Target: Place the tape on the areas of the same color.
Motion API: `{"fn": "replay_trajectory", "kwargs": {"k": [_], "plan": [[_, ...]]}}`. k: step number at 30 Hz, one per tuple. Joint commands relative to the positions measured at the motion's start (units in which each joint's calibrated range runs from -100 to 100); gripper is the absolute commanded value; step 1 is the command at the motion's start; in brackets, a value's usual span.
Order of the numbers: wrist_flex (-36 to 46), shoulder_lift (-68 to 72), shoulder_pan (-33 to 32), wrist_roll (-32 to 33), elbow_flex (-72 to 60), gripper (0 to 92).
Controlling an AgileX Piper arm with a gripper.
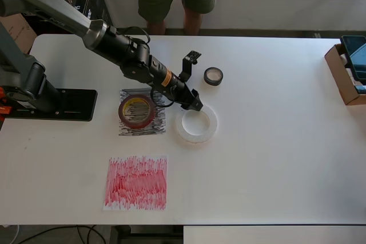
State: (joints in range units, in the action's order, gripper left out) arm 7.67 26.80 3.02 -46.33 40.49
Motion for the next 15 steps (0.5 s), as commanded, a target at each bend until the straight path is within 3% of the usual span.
{"fn": "replay_trajectory", "kwargs": {"k": [1,15], "plan": [[-0.7,0.0,0.0,-5.2,0.7,64.6],[-0.7,1.7,1.9,-6.1,4.3,64.6]]}}
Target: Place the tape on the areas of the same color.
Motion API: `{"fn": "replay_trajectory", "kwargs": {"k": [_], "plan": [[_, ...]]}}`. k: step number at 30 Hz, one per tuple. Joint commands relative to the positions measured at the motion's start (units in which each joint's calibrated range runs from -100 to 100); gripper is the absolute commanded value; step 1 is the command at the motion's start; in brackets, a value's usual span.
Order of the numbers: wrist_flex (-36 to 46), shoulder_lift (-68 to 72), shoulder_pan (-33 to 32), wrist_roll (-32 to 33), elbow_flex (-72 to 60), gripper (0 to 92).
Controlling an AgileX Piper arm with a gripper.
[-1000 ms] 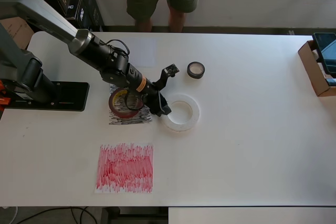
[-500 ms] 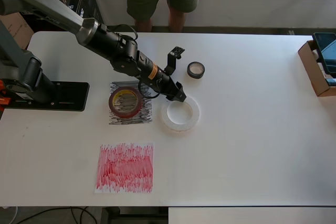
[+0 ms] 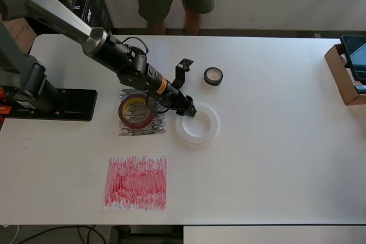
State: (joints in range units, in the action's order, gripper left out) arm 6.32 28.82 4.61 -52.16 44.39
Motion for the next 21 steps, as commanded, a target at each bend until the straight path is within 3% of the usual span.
{"fn": "replay_trajectory", "kwargs": {"k": [1,16,21], "plan": [[0.7,-0.3,0.3,-0.1,0.4,64.6],[0.7,-0.1,1.2,0.4,2.3,62.6],[0.7,-0.1,1.3,0.6,2.5,42.3]]}}
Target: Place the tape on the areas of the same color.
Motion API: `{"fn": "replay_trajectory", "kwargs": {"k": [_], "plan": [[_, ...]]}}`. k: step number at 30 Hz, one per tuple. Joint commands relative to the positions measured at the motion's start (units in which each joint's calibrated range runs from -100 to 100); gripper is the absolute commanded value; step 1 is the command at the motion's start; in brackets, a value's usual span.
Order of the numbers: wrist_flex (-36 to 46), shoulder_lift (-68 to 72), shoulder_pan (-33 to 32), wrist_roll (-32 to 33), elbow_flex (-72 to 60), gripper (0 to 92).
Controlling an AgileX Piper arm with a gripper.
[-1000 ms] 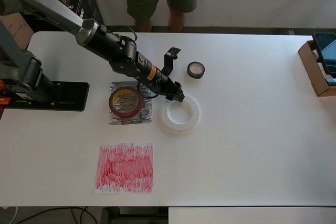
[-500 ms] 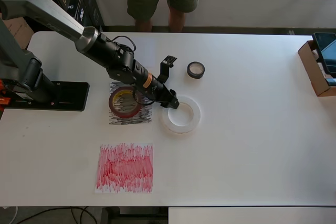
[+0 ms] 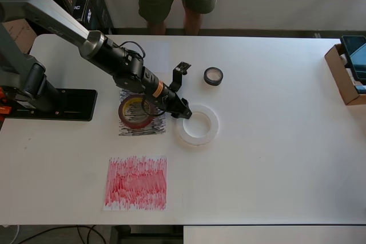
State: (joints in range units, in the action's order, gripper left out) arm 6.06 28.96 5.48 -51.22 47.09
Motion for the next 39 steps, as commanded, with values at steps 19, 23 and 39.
{"fn": "replay_trajectory", "kwargs": {"k": [19,23,39], "plan": [[0.0,-0.1,0.3,4.4,-1.1,29.3],[0.0,1.6,0.3,4.3,-1.1,20.3],[0.9,-0.3,-0.4,4.9,-0.9,0.0]]}}
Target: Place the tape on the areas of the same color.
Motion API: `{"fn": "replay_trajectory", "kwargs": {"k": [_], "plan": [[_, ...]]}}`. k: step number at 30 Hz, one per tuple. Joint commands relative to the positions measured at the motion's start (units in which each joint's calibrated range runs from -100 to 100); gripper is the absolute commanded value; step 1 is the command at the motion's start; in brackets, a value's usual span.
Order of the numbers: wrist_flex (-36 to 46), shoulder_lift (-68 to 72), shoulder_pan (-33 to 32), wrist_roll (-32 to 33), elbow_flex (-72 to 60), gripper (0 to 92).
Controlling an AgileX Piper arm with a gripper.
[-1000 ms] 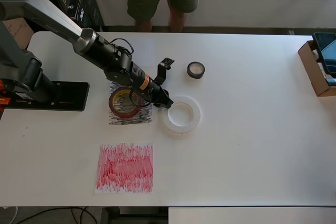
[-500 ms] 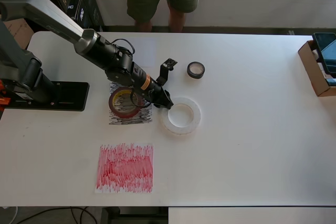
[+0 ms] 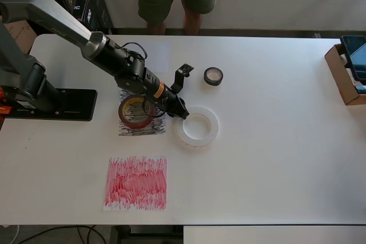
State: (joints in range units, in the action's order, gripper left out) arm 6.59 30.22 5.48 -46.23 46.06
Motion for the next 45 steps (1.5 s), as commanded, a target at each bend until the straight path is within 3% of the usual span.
{"fn": "replay_trajectory", "kwargs": {"k": [1,8,14,41,45], "plan": [[0.4,-3.0,-0.4,-0.1,0.6,0.0],[1.0,-11.9,-3.9,3.9,2.8,0.0],[8.8,-14.0,-6.8,4.2,1.5,0.0],[9.5,-14.0,-4.4,7.5,-1.4,0.7],[9.5,-14.5,-3.5,7.6,-1.9,9.6]]}}
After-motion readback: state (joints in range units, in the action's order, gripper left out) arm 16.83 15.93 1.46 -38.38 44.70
